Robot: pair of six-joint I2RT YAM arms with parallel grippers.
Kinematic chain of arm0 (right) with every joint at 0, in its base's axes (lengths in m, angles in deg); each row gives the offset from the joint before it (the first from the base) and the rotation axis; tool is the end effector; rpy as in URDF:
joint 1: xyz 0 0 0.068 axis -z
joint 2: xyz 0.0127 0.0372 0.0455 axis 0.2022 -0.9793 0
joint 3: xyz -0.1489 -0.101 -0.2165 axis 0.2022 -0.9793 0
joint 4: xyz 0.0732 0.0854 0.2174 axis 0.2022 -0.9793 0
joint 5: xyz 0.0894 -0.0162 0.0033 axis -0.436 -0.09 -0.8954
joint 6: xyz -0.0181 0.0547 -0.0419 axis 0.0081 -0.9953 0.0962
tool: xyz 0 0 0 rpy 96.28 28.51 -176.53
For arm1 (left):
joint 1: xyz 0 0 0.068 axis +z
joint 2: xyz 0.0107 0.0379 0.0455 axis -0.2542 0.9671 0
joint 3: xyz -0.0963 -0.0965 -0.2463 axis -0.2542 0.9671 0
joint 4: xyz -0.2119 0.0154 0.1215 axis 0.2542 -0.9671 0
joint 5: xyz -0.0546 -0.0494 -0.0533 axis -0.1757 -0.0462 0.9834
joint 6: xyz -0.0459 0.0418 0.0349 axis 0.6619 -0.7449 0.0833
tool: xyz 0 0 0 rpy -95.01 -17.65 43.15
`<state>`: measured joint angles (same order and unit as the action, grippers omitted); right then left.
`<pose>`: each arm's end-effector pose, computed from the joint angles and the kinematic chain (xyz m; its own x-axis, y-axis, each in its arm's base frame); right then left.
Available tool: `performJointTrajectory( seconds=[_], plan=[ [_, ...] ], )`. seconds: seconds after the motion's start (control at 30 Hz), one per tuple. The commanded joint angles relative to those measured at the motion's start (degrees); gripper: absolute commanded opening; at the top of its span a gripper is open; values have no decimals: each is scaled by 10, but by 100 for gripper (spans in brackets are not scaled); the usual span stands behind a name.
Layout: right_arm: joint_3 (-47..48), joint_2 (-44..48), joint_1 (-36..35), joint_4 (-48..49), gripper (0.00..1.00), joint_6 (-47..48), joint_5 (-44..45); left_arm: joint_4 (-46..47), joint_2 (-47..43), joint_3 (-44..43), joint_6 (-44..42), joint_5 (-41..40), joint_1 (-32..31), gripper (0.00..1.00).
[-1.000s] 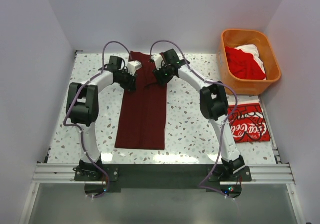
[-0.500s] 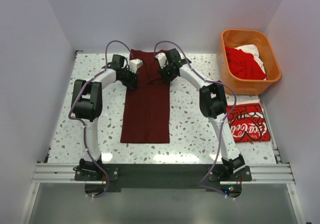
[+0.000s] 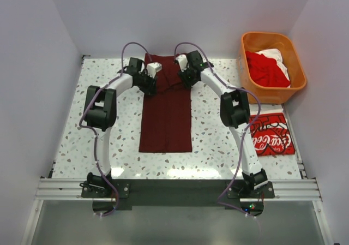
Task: Fold and stack the t-shirts
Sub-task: Fold the tshirt
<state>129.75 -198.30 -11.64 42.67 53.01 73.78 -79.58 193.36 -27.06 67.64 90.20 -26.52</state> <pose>0.5143 0.2257 0.1587 -0.5628 -0.5702 -0.5984 -0.6307 0.7642 -0.1350 0.4712 -0.1261 0.1519 -0.6763 0.3599 -0.6427 0.6194 0.7501 -0.2318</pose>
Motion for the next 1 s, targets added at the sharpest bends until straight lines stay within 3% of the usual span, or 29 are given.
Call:
performJointTrajectory(
  seconds=[0.0,0.23,0.4,0.57,0.67,0.73,0.8,0.83,0.87,0.9,0.97],
  plan=[
    [8,-17,8,-32,46,19,15,-15,-1,2,16,11,-9,28],
    [-91,58,-2,-33,50,33,-33,-34,-47,42,5,27,-9,29],
    [-131,98,-2,-31,64,34,-64,-18,-86,75,-8,55,-6,34],
    [-127,146,-2,-25,82,46,-107,20,-176,129,-39,115,-3,47],
    [-140,195,-2,-30,84,67,-129,70,-270,198,-90,147,3,56],
    [-159,224,-2,-49,84,105,-158,82,-345,250,-172,171,13,60],
    [-208,282,-2,-62,84,155,-183,26,-392,288,-261,211,22,63],
    [-230,306,-3,-78,84,171,-213,-10,-430,296,-371,220,23,64],
    [-276,345,-4,-90,82,188,-230,-111,-445,302,-437,229,23,64],
    [-305,370,-10,-101,81,222,-244,-171,-456,311,-579,230,23,64],
    [-398,440,-21,-127,79,264,-269,-329,-479,323,-702,212,23,63]
  ],
)
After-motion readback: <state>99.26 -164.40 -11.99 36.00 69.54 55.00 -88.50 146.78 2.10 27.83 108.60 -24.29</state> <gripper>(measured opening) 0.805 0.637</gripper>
